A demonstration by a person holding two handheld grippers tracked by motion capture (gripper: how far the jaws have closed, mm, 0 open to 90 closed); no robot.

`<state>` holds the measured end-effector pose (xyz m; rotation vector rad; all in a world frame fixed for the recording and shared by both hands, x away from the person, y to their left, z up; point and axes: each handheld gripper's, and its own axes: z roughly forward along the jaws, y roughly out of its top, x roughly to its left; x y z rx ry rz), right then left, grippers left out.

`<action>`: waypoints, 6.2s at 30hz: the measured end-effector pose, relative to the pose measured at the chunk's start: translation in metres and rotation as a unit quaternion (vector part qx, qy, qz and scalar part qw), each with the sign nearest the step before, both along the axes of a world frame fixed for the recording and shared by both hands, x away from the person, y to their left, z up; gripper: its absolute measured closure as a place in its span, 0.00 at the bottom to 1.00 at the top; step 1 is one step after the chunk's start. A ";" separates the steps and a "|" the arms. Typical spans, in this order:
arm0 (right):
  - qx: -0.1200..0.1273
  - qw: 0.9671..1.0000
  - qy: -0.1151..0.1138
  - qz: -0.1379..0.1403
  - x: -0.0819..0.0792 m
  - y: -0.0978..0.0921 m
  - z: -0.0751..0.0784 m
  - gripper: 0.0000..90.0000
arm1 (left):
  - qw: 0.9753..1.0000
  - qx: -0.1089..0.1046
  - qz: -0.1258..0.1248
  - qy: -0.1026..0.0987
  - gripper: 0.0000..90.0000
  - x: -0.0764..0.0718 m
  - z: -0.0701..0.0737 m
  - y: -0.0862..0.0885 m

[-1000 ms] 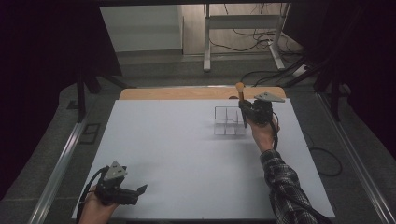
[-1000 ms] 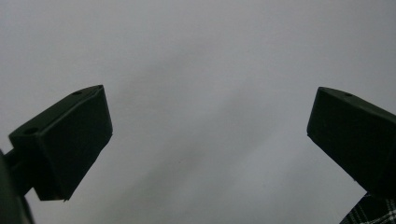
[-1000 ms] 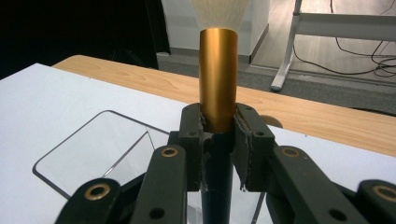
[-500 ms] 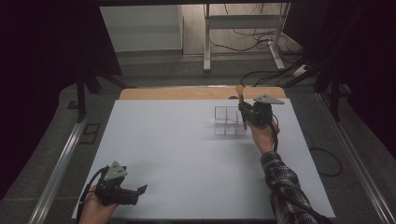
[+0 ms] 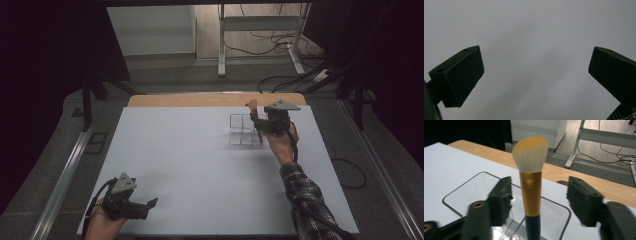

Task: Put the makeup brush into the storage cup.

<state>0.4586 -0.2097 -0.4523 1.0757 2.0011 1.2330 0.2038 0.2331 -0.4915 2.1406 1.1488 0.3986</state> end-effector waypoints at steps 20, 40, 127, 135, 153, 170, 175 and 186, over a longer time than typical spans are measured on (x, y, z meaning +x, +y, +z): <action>0.000 1.000 0.025 0.010 0.000 0.006 0.002 0.16 | 1.000 -0.004 0.003 -0.003 0.01 0.000 0.001 0.001; -0.005 0.999 0.046 0.026 -0.008 0.009 0.005 0.14 | 1.000 -0.008 0.005 -0.004 0.01 0.000 0.001 0.002; -0.045 0.991 0.087 0.096 -0.069 0.005 0.012 0.02 | 1.000 -0.007 0.003 -0.007 0.01 -0.001 0.002 0.001; -0.047 0.990 0.091 0.101 -0.075 0.004 0.010 0.02 | 1.000 -0.007 0.003 -0.007 0.01 -0.001 0.002 0.001; -0.066 0.987 0.101 0.108 -0.083 0.001 0.005 0.02 | 1.000 -0.008 0.003 -0.006 0.01 -0.001 0.002 0.002; -0.077 0.984 0.110 0.115 -0.095 -0.001 0.003 0.02 | 1.000 -0.007 0.002 -0.007 0.01 -0.001 0.002 0.001; -0.077 0.984 0.110 0.117 -0.098 -0.003 0.004 0.02 | 1.000 -0.007 0.003 -0.007 0.01 -0.001 0.002 0.001; -0.078 0.983 0.115 0.119 -0.107 -0.008 0.003 0.02 | 1.000 -0.007 0.003 -0.007 0.01 -0.001 0.002 0.001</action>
